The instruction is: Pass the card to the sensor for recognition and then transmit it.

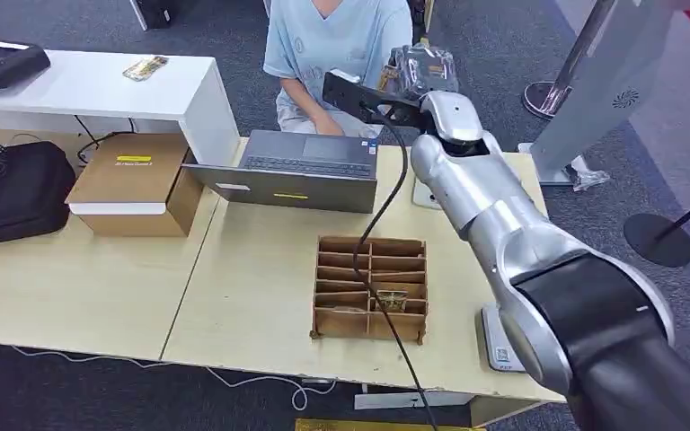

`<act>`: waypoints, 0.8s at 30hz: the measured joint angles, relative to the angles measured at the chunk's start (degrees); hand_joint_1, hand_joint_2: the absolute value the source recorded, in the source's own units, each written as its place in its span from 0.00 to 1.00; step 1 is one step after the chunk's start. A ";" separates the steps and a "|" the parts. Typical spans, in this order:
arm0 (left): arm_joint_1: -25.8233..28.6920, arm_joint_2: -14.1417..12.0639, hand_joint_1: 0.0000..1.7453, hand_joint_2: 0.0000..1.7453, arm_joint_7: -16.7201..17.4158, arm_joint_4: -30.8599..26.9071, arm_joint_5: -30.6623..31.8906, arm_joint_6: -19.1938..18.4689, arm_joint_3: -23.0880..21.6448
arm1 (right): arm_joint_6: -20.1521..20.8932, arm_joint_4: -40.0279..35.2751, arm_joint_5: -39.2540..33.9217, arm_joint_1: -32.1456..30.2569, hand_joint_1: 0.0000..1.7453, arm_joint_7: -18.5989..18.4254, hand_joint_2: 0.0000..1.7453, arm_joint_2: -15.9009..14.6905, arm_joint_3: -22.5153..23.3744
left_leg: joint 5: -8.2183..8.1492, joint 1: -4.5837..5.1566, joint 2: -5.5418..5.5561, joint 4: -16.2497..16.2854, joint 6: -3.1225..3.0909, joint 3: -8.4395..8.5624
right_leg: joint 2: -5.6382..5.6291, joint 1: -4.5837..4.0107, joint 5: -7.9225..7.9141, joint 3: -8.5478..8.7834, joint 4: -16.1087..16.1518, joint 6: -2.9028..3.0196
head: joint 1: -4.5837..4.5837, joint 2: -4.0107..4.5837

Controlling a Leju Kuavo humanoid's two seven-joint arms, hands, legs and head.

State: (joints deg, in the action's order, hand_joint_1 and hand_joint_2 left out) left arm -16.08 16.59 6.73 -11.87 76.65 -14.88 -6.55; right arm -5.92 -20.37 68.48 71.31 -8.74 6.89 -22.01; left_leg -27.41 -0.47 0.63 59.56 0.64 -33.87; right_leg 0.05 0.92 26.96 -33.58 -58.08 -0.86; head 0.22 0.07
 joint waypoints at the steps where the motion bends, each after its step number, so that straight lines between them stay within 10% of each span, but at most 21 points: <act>1: 0.00 0.00 0.00 0.00 -0.13 0.00 0.04 0.02 -0.20 | -0.20 -0.02 0.00 0.00 1.00 0.20 1.00 0.00 0.00 | 0.00 0.00 0.00 0.00 0.00 0.00 | 0.00 0.00 0.00 0.00 0.00 0.00 | 0.00 0.00; 14: -0.01 0.00 0.00 0.00 -0.41 0.00 0.24 0.00 -0.44 | -1.29 -0.17 -0.13 -0.02 1.00 1.60 1.00 0.00 0.02 | 0.00 0.00 0.00 0.00 0.00 0.00 | 0.00 0.00 0.00 0.00 0.00 0.00 | 0.00 0.00; 24: -0.02 -0.02 0.00 0.00 -0.50 0.00 -0.35 0.17 -1.16 | -10.71 -3.73 -8.89 -3.00 1.00 10.57 1.00 0.13 3.36 | 0.00 0.00 0.00 0.00 0.00 -0.01 | 0.01 0.00 0.00 0.00 0.00 0.00 | 0.00 0.00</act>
State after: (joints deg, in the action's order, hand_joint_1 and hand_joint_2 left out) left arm -16.10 16.57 6.23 -11.87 76.30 -14.71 -7.72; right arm -16.63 -24.10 59.59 68.30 1.83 7.02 -18.65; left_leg -27.41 -0.47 0.63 59.55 0.64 -33.88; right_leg 0.06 0.92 26.96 -33.57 -58.07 -0.86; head 0.22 0.07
